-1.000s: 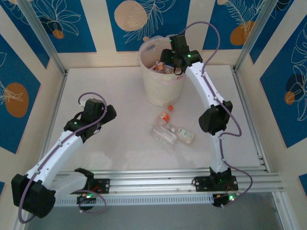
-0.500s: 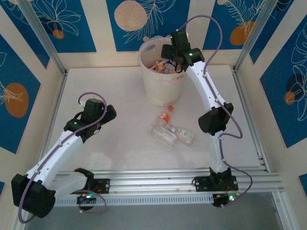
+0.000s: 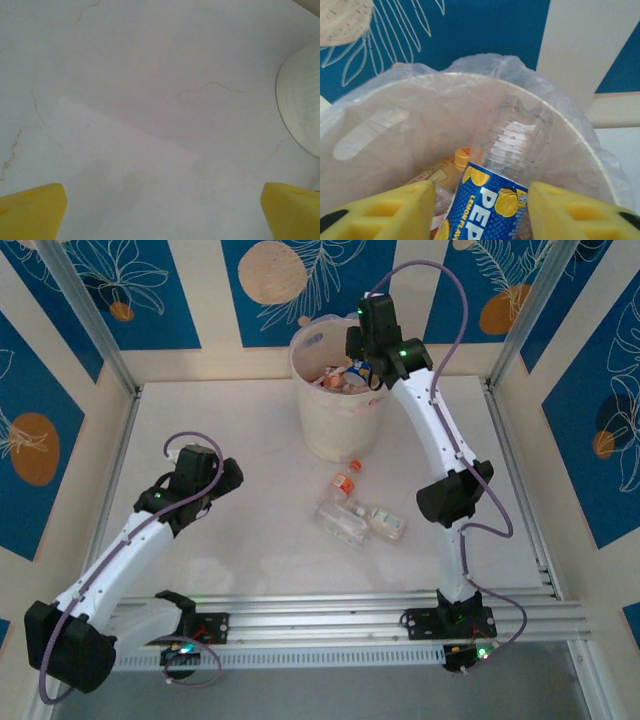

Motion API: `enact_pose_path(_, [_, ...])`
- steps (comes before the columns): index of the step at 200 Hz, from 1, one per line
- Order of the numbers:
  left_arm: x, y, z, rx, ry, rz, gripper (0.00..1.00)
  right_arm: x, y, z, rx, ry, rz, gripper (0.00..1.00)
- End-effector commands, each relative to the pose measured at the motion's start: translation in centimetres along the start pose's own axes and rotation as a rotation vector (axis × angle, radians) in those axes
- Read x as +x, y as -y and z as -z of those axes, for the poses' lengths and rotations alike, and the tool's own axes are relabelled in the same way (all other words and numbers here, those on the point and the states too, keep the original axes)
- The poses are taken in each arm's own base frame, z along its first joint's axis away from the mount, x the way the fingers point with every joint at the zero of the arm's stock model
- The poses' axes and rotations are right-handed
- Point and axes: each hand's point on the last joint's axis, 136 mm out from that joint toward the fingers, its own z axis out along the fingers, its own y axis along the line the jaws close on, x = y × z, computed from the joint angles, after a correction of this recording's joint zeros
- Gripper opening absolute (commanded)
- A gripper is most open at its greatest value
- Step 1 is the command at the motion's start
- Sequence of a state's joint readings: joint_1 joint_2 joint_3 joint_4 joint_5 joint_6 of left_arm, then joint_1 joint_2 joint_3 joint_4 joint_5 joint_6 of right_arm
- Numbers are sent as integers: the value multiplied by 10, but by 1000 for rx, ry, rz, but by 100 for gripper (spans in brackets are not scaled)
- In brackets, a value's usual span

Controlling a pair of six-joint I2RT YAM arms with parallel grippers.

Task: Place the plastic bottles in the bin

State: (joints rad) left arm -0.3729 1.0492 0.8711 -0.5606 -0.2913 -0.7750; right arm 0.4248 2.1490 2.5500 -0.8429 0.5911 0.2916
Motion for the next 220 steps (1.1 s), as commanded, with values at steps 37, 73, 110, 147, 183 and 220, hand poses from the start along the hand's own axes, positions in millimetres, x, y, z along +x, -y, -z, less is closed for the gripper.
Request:
enact_pose_path(37, [-8, 9, 0, 31, 3, 2, 100, 2, -5, -6, -61, -17, 1, 47])
enact_pose_path(73, [-9, 11, -1, 36, 4, 4, 100, 19, 0, -29, -60, -79, -10, 48])
enact_pose_path(110, [-9, 15, -4, 43, -5, 4, 99, 42, 3, -53, -71, -150, -7, 49])
enact_pose_path(147, [-8, 17, -6, 45, -14, 4, 100, 68, 0, -72, -71, -222, 19, 47])
enact_pose_path(183, [-8, 17, -7, 45, -17, 1, 100, 72, -1, -71, -68, -235, 40, 48])
enact_pose_path(220, [-8, 19, -7, 52, -21, -2, 100, 31, -10, -38, -109, -126, 63, 58])
